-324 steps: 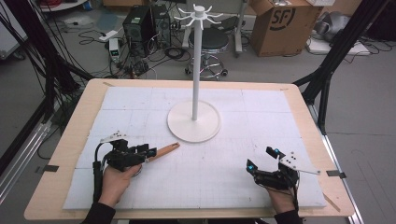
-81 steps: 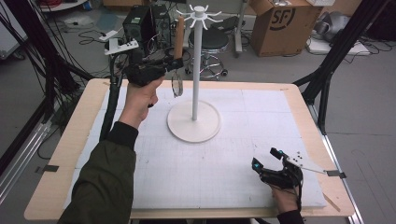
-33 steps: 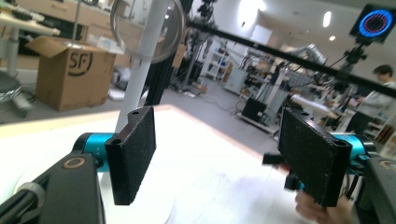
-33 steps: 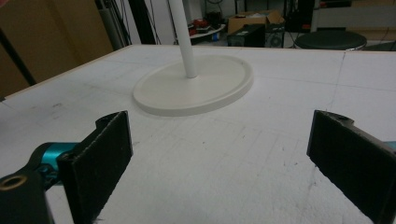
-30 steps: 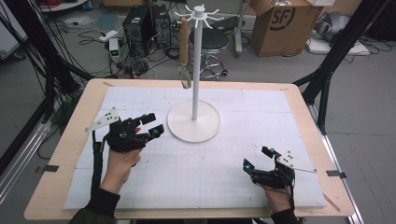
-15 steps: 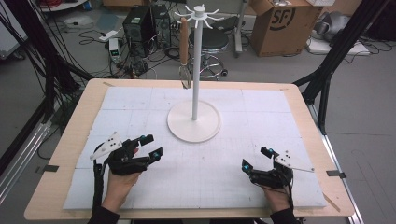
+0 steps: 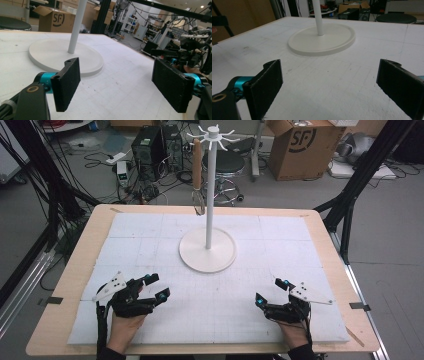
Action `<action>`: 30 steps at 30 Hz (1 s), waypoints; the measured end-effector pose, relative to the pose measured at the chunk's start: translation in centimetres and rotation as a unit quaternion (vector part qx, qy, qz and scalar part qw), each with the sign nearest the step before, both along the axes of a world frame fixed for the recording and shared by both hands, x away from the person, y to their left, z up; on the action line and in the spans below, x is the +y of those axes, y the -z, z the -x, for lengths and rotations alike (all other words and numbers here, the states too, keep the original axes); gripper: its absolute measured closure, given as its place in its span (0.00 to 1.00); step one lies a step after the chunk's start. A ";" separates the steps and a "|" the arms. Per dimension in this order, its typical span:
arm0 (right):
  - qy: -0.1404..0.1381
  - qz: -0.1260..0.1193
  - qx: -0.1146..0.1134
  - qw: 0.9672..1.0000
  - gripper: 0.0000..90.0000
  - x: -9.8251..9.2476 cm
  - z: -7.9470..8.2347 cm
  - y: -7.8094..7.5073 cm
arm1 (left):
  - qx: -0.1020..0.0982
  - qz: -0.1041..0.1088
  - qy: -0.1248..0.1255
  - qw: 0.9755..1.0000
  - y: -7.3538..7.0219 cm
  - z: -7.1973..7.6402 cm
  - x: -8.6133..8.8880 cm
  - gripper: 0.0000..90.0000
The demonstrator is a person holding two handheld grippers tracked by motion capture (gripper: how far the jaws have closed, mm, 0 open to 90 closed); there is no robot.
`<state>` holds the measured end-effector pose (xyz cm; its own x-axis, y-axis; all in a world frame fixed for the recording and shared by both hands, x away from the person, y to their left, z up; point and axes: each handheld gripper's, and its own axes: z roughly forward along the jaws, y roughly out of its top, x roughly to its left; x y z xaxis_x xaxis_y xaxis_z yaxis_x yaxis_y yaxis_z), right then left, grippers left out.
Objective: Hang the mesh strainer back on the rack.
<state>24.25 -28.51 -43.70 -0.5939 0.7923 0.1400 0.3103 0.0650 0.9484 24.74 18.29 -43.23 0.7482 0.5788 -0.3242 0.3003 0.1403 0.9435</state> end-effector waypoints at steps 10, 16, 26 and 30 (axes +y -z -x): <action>-0.010 -0.005 0.000 1.000 0.07 0.3 0.1 -0.1 | 0.014 0.002 -0.014 1.000 1.0 0.8 0.7 0.24; -0.012 0.000 -0.003 1.000 0.07 0.6 0.2 -0.2 | 0.023 -0.008 -0.024 0.999 1.6 0.7 0.8 0.24; -0.016 0.004 0.006 1.000 0.07 0.6 0.2 0.0 | 0.030 -0.015 -0.027 0.999 1.8 1.2 1.0 0.24; -0.016 0.005 0.003 1.000 0.07 0.8 0.3 0.0 | 0.029 -0.019 -0.022 0.999 1.8 1.2 0.8 0.24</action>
<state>23.97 -27.74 -43.65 -0.6180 0.7743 0.1365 0.3143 0.0842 0.9456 23.56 19.08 -45.03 0.7021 0.6232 -0.3445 0.3498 0.1195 0.9292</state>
